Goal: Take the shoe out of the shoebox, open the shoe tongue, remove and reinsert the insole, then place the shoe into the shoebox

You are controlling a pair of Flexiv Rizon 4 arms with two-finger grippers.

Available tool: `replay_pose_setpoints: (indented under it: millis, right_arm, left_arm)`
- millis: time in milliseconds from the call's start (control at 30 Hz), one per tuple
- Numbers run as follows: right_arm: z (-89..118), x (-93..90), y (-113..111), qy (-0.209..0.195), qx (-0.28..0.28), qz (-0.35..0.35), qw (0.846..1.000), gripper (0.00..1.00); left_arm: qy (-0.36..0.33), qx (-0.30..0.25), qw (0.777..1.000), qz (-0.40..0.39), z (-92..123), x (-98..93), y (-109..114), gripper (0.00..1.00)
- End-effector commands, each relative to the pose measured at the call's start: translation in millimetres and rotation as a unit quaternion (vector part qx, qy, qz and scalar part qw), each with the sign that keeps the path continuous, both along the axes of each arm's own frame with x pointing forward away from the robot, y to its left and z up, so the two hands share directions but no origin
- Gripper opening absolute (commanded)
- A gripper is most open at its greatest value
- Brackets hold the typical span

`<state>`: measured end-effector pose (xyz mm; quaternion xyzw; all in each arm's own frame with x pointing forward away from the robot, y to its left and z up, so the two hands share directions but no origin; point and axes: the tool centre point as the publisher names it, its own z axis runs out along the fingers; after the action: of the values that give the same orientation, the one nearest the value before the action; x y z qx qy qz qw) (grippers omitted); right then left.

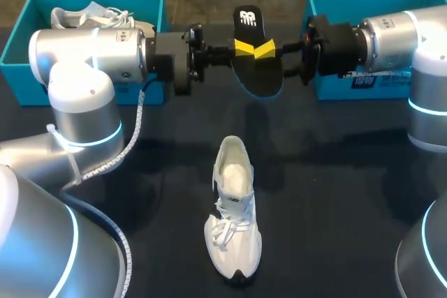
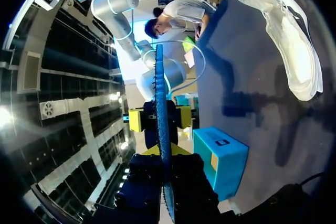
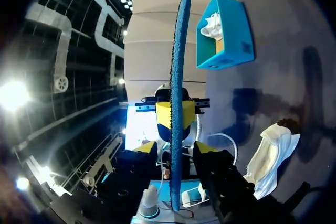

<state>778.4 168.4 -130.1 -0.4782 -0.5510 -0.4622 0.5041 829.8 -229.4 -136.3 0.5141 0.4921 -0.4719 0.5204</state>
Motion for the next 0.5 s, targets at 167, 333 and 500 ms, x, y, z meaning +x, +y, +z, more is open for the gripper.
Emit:
replay_pose_setpoints:
  millis: [167, 333, 500]
  right_arm:
    - [-0.5, -0.7, 0.7, -0.002, -0.003, -0.004, 1.000, 0.34]
    - [-0.4, -0.8, 0.6, -0.003, -0.005, -0.006, 1.000, 0.26]
    - [-0.8, -0.4, 1.0, -0.004, -0.006, -0.007, 1.000, 0.21]
  left_arm:
    - [-0.001, 0.005, 1.000, -0.001, -0.6, 0.8, -1.2, 0.00]
    - [-0.001, 0.007, 1.000, -0.001, -1.0, 0.4, 0.3, 0.00]
    - [-0.001, 0.008, 1.000, -0.002, -1.1, -0.1, 1.1, 0.00]
